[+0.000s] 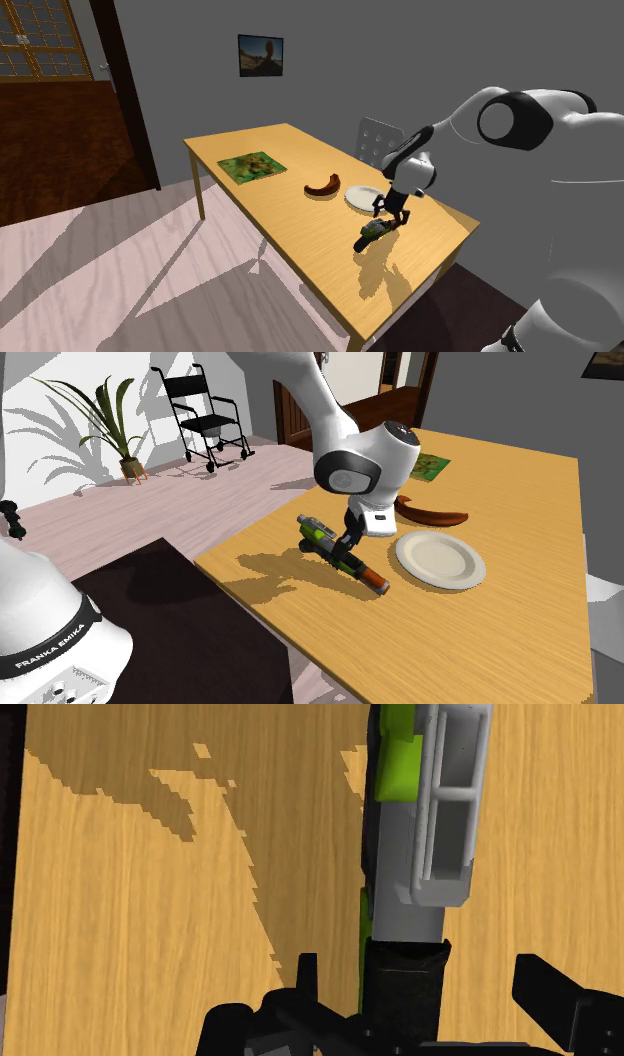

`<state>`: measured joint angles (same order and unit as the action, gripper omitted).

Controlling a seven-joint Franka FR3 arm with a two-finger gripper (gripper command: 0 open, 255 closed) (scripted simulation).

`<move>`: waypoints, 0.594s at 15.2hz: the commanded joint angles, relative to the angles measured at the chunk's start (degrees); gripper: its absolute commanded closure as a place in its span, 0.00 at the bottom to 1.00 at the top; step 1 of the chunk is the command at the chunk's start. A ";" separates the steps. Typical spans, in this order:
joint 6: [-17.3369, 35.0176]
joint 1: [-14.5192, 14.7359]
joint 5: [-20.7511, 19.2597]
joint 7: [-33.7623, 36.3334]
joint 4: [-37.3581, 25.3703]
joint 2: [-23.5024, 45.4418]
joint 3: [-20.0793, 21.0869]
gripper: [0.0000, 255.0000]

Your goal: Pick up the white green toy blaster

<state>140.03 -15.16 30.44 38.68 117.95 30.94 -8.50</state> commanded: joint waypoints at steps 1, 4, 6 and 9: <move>1.03 -0.28 0.70 -0.62 -0.26 1.33 0.42 0.00; 2.19 -0.65 1.47 -1.41 -0.80 3.12 0.97 0.00; 2.23 -0.68 1.49 -1.46 -0.80 3.16 0.98 1.00; 2.23 -0.68 1.49 -1.46 -0.80 3.16 0.98 1.00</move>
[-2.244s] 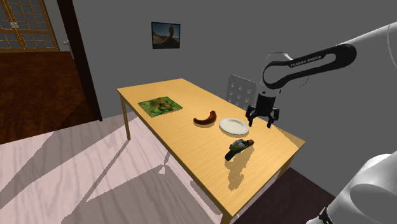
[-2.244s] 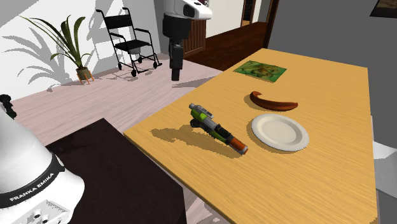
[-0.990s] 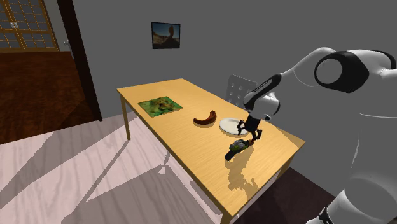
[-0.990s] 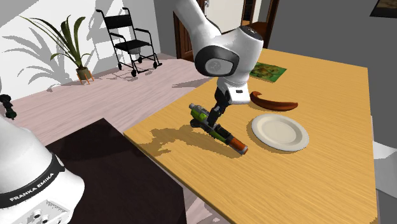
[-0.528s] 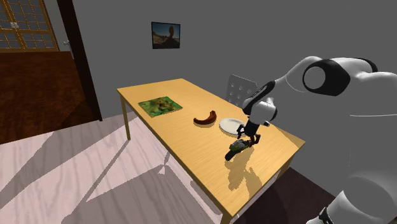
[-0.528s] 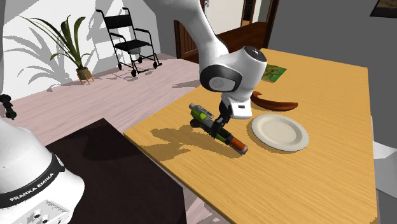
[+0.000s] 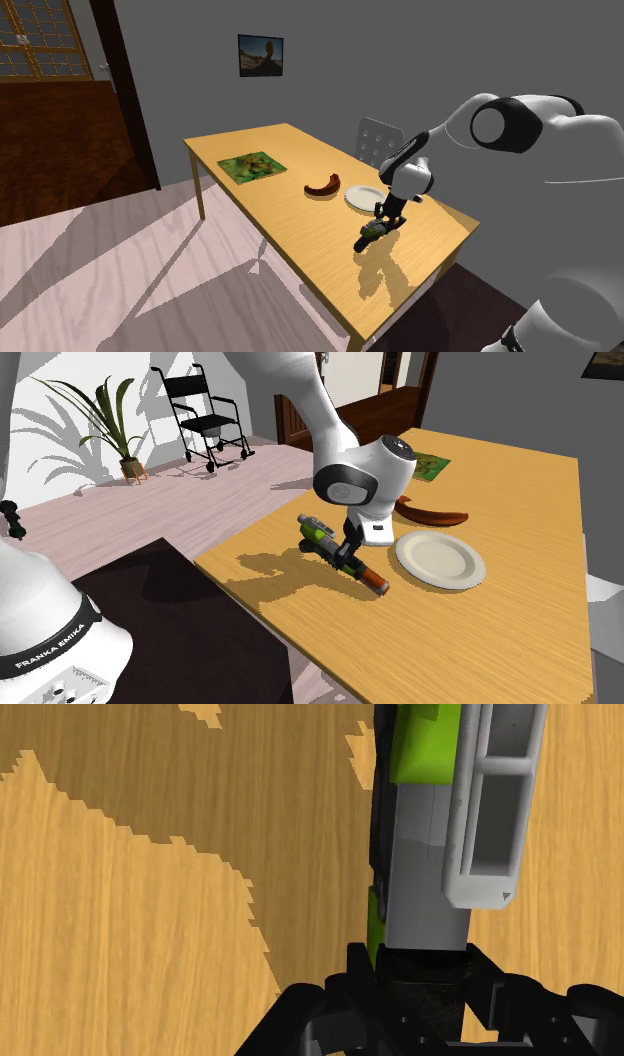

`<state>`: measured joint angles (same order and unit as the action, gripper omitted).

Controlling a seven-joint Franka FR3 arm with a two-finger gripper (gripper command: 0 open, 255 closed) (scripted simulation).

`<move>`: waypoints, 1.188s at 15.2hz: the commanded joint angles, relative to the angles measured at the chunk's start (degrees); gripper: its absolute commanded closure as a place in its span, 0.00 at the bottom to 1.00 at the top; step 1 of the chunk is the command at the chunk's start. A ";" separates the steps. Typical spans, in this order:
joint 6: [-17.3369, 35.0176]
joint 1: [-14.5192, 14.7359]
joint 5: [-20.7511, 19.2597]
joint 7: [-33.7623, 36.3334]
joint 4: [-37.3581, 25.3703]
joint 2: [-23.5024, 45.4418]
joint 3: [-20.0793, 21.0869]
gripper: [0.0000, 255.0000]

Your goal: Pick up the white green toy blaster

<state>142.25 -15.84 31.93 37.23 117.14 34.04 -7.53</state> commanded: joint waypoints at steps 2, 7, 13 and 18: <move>0.00 0.00 -0.01 -0.01 0.01 0.04 0.00 1.00; -0.48 0.17 -0.32 0.34 0.22 -0.68 -0.22 1.00; -3.27 1.01 -2.16 2.22 1.30 -4.76 -1.46 1.00; -5.74 1.62 -3.79 3.85 1.87 -8.01 -2.41 1.00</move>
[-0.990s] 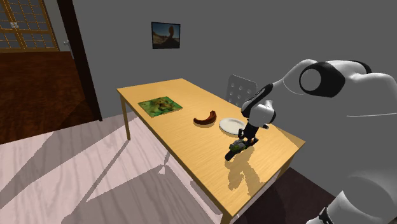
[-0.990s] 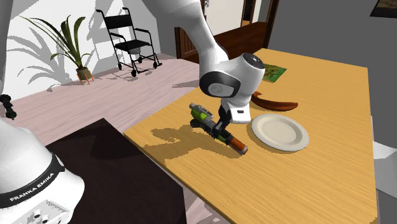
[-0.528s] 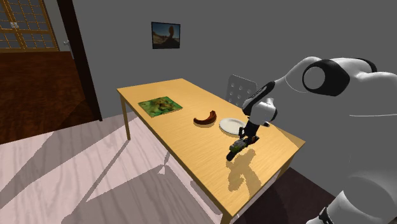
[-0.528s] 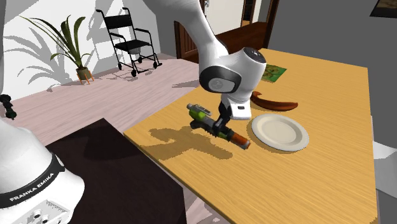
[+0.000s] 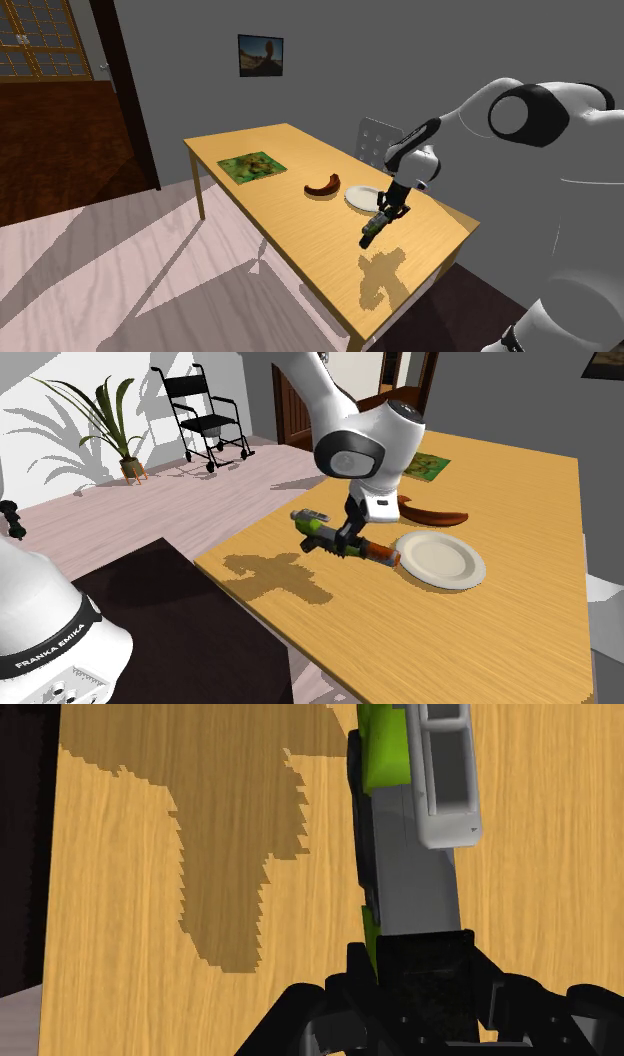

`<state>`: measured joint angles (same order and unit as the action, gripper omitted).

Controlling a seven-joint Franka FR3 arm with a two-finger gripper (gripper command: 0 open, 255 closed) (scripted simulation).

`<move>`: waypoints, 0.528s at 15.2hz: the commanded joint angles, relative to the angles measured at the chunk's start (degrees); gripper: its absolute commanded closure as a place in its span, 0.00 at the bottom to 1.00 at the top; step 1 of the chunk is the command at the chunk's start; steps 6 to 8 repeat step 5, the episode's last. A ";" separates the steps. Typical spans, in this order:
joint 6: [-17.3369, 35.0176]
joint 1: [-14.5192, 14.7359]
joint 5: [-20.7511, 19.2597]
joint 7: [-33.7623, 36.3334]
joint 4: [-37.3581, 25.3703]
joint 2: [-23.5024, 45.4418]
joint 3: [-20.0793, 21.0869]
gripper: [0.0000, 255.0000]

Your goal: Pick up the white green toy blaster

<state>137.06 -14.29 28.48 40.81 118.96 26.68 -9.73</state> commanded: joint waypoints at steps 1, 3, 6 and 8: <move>-1.05 0.18 -0.67 0.60 0.13 -1.28 -0.39 1.00; -2.08 0.39 -1.33 1.26 0.25 -2.53 -0.73 1.00; -2.16 0.40 -1.39 1.31 0.25 -2.62 -0.76 1.00; -2.16 0.40 -1.39 1.31 0.25 -2.62 -0.76 1.00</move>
